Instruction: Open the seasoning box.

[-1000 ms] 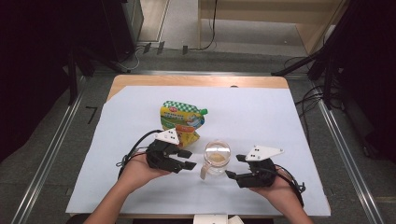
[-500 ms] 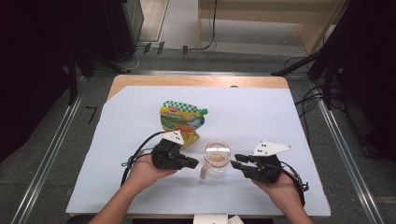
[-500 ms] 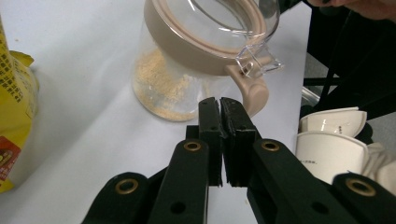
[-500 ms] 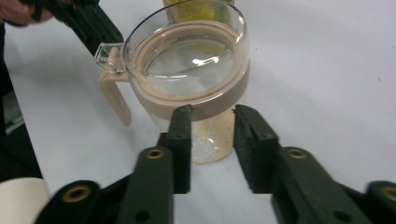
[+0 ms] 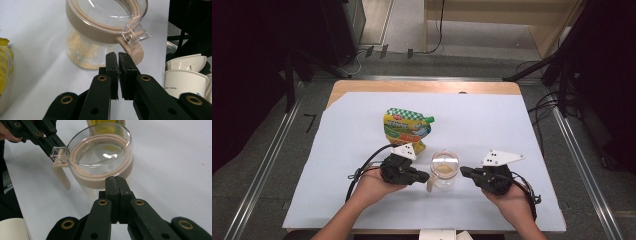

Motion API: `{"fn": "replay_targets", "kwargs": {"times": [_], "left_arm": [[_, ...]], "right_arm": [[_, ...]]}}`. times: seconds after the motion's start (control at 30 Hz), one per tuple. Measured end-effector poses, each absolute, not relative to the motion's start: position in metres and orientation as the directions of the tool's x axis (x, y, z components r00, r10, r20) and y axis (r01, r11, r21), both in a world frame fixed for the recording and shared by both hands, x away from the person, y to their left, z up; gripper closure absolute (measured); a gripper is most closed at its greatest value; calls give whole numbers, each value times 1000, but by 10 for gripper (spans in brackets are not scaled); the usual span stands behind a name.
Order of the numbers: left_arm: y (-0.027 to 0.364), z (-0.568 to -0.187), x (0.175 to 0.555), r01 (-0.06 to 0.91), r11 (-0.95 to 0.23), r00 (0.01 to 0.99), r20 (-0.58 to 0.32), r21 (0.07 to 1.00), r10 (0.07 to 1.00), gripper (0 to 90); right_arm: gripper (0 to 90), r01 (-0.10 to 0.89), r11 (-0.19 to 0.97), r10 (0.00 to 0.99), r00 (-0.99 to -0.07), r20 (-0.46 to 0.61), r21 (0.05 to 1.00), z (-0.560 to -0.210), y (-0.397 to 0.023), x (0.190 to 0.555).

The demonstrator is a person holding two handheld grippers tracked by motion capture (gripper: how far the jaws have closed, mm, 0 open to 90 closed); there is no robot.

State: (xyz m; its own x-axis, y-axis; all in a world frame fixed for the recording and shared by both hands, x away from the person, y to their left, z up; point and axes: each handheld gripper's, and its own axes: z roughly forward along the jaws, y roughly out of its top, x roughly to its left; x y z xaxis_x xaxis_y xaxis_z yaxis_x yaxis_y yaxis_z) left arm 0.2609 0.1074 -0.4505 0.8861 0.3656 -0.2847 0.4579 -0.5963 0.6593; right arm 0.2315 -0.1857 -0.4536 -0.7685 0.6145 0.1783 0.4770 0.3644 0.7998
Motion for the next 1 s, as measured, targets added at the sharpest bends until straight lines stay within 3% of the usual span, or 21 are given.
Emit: {"fn": "replay_targets", "kwargs": {"times": [0.8,1.0], "left_arm": [[63,-461,239,397,-619,918,-286,677,276,899],[64,-459,240,398,-636,917,-300,661,262,835]], "right_arm": [[900,503,344,648,-738,187,793,-459,-176,252],[900,527,332,659,-723,207,782,-452,-183,239]]}}
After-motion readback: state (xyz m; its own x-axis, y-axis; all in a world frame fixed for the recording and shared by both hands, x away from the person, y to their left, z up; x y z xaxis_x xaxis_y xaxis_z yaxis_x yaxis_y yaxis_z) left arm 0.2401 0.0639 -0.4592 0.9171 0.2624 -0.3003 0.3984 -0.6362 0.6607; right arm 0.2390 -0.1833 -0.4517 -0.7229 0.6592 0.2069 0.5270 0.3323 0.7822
